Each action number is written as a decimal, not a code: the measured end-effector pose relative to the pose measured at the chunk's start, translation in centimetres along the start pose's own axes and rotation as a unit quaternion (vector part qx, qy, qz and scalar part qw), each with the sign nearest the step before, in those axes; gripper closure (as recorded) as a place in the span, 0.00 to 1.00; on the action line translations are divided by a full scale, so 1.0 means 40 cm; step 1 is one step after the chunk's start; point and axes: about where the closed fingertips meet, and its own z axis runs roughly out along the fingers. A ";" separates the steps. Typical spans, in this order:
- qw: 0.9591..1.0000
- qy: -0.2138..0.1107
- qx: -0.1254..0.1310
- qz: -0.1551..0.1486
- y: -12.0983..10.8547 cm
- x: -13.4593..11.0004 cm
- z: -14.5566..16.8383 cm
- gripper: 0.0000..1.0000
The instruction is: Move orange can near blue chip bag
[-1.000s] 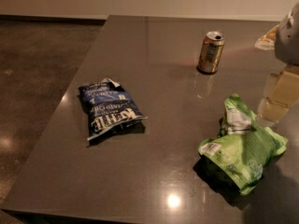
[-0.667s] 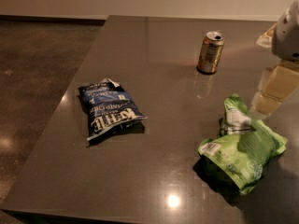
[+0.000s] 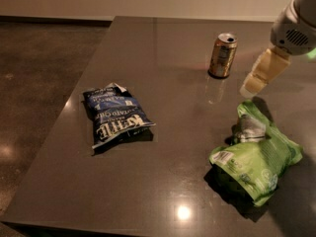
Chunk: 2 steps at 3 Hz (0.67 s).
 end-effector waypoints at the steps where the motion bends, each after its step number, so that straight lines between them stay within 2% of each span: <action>1: 0.996 -0.023 0.012 0.084 -0.087 -0.012 0.051 0.00; 2: 0.989 -0.058 0.016 0.136 -0.152 -0.047 0.102 0.00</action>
Offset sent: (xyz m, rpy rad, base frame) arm 0.1191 -0.0203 -0.0243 0.2981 -0.1143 -0.3369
